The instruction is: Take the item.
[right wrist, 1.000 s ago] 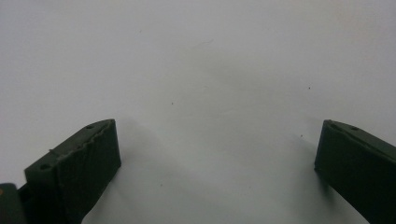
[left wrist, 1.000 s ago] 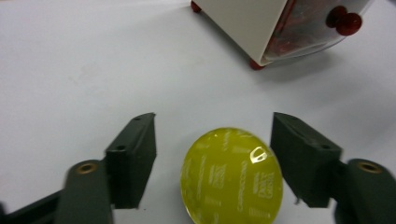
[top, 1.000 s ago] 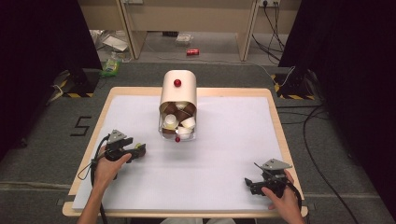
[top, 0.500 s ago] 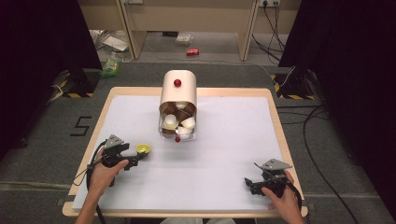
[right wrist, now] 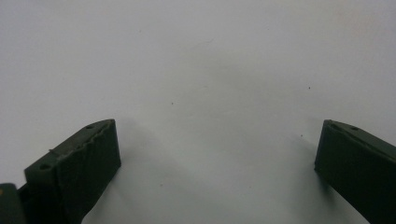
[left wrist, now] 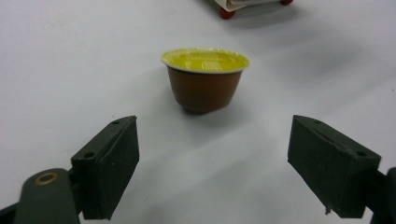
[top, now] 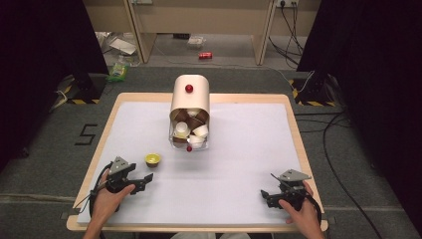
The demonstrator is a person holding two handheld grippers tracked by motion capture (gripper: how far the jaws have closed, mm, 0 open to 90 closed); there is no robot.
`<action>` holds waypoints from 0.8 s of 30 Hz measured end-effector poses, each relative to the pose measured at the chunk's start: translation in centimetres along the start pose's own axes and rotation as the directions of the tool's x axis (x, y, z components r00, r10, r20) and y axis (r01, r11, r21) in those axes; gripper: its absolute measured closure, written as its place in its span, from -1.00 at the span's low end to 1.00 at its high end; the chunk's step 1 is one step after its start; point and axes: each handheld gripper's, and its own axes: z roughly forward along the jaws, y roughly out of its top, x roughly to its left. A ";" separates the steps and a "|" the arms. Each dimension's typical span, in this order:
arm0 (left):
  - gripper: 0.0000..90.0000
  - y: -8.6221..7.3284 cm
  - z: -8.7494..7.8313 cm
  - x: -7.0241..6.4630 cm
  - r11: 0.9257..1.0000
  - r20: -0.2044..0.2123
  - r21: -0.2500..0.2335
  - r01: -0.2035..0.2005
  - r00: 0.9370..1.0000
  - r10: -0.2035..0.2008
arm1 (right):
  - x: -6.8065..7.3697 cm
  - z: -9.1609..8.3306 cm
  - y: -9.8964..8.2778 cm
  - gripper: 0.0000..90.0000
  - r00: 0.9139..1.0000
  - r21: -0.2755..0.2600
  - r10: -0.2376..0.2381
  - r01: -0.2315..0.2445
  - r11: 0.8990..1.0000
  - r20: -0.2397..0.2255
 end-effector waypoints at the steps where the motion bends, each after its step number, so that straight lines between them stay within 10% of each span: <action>1: -0.63 -0.1 -0.1 -0.1 1.000 -0.003 0.002 -0.004 1.000 0.004 | 0.0 0.0 0.0 -0.99 1.000 0.000 0.000 0.000 1.000 0.000; 24: -0.63 -1.8 -1.5 -1.5 0.997 -0.024 0.054 -0.051 0.998 0.053 | 0.0 0.0 0.0 -0.99 1.000 0.001 0.002 -0.002 1.000 -0.001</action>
